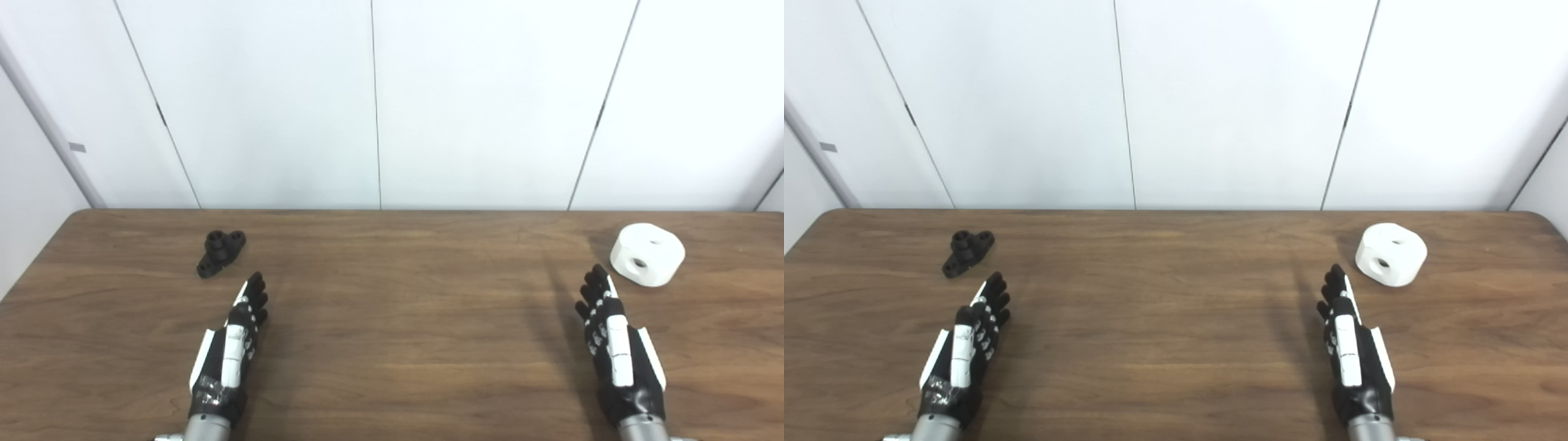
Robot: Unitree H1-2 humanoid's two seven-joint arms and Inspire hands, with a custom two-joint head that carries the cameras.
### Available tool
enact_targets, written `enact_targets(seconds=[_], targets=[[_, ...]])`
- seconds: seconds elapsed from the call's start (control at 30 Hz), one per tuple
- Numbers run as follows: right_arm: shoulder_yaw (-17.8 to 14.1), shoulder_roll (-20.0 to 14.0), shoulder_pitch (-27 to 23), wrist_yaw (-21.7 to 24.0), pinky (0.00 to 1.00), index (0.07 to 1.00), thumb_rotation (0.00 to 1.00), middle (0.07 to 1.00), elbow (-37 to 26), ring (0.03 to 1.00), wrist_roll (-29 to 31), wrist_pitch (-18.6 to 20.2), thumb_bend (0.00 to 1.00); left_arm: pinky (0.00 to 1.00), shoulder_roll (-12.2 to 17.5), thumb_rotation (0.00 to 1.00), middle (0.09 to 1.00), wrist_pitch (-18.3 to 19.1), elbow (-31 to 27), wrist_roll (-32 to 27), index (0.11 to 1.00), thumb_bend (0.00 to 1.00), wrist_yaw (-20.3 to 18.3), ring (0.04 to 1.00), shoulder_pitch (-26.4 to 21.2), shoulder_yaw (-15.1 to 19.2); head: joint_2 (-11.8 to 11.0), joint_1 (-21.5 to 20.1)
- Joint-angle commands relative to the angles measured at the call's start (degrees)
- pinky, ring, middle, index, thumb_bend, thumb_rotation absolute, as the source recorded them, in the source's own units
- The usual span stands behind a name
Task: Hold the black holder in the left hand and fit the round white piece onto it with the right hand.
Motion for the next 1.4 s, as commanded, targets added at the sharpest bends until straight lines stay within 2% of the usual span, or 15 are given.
enact_targets(seconds=[0.0, 0.73, 1.07, 1.2, 1.3, 1.37], targets=[[0.1, 0.06, -0.17, 0.34, 0.99, 0.999, 1.0, 1.0, 0.18, 1.0, 0.01, -1.9, 0.5, 1.0, 0.41, 1.0, 1.0, -2.07, -1.26, -0.33, 1.0, 0.77, 0.0, 1.0, -1.13, -0.04, 0.07, -0.06], [0.11, 0.02, -0.4, 0.4, 1.0, 0.996, 1.0, 1.0, 1.1, 1.0, -0.21, -3.34, 0.5, 1.0, 0.48, 1.0, 1.0, -2.05, -1.11, -0.47, 1.0, 0.76, -0.1, 1.0, -1.08, 0.01, 0.08, -0.17], [0.24, 0.15, -0.23, 0.33, 0.99, 0.994, 1.0, 1.0, 0.35, 1.0, -0.25, -2.52, 0.5, 0.99, 0.4, 1.0, 1.0, -2.27, -0.54, -0.94, 1.0, 0.78, -0.39, 1.0, -1.13, -0.03, 0.14, 0.21], [0.22, 0.23, -0.24, 0.37, 0.99, 0.99, 1.0, 1.0, 0.55, 1.0, -0.04, -2.99, 0.5, 1.0, 0.6, 0.98, 1.0, -3.01, 0.1, -0.39, 1.0, 0.8, -0.46, 1.0, -1.21, -0.2, 0.14, 1.47], [0.31, 0.03, -0.28, 0.38, 1.0, 0.996, 1.0, 1.0, 0.24, 1.0, -0.31, -2.78, 0.52, 0.99, 1.49, 0.9, 1.0, -5.15, 1.4, 1.94, 1.0, 0.79, 0.28, 1.0, -1.6, 0.02, 0.12, 2.2], [0.3, -0.02, -0.4, 0.23, 0.99, 0.988, 1.0, 0.997, 0.4, 0.996, -0.64, -2.96, 0.51, 0.97, 2.29, 0.83, 0.989, -5.82, 1.34, 4.72, 0.987, 0.7, 1.39, 0.976, -1.67, 0.21, 0.09, 2.58]])
